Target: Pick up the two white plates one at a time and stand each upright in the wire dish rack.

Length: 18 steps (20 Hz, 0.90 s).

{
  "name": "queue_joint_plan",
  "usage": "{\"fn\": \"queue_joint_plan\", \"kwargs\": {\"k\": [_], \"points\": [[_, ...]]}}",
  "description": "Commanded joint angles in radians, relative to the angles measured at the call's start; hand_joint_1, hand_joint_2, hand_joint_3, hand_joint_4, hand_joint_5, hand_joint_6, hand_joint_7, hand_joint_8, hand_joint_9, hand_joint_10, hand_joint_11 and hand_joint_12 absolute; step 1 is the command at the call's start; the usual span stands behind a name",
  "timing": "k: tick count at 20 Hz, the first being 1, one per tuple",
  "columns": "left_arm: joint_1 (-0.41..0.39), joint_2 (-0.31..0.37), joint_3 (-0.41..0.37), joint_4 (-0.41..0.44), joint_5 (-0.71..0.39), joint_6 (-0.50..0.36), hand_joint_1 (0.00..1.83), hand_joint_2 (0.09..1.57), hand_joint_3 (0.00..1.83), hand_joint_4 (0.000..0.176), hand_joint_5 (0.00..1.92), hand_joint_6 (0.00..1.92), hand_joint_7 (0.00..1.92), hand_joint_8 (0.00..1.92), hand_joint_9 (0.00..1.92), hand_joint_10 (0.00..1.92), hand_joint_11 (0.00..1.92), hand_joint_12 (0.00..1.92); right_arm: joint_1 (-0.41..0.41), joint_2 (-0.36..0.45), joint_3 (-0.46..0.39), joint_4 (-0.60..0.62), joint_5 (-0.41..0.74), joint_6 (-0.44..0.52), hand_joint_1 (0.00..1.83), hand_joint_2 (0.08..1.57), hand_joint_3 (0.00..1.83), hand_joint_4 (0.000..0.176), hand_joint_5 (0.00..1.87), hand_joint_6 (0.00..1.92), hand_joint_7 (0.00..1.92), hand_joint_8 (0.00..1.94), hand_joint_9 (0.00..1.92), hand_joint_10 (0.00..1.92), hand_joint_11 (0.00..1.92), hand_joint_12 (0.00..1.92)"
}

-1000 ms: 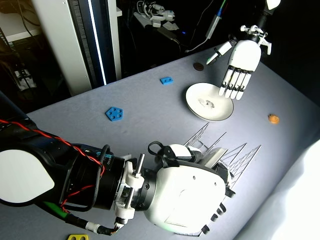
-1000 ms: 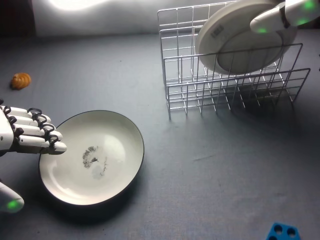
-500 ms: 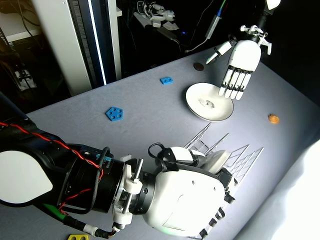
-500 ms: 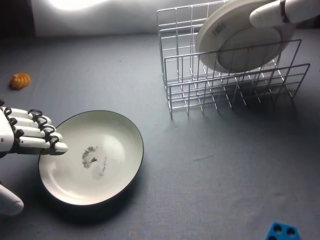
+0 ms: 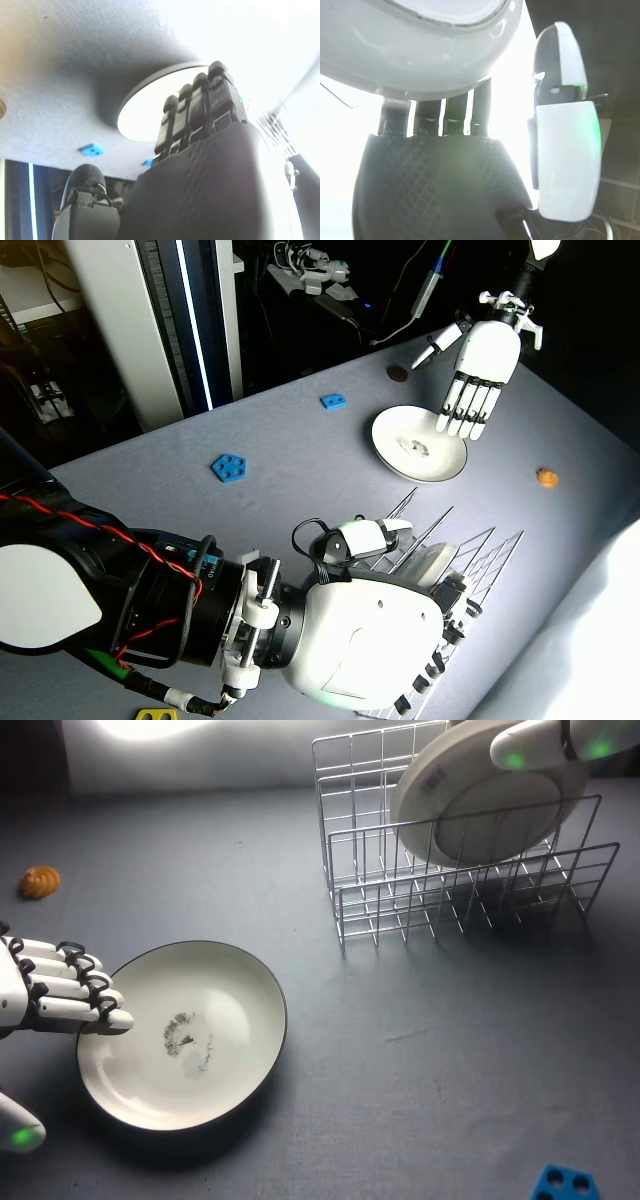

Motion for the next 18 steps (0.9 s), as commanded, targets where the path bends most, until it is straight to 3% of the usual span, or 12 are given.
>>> {"fn": "queue_joint_plan", "kwargs": {"k": [1, 7, 18], "points": [[-0.002, 0.003, -0.003, -0.033, -0.013, -0.004, 0.00, 1.06, 0.00, 0.000, 0.02, 0.01, 0.01, 0.00, 0.00, 0.00, 0.00, 0.00, -0.002, 0.005, 0.005, 0.024, 0.023, -0.008, 0.83, 1.07, 0.00, 0.000, 0.67, 0.00, 0.79, 0.00, 0.79, 0.00, 0.31, 1.02], [0.002, 0.000, -0.002, -0.032, -0.011, -0.004, 0.00, 1.06, 0.00, 0.000, 0.01, 0.00, 0.01, 0.00, 0.00, 0.00, 0.00, 0.00, -0.002, 0.005, 0.003, 0.024, 0.041, -0.008, 0.77, 1.06, 0.00, 0.000, 0.65, 0.00, 0.76, 0.00, 0.75, 0.00, 0.28, 1.01], [0.014, -0.003, -0.001, -0.032, -0.009, -0.004, 0.00, 1.06, 0.00, 0.000, 0.02, 0.00, 0.01, 0.00, 0.00, 0.00, 0.00, 0.00, 0.014, 0.010, 0.002, 0.024, 0.067, -0.006, 0.67, 1.04, 0.00, 0.000, 0.45, 0.00, 0.58, 0.00, 0.60, 0.00, 0.14, 1.01]]}}
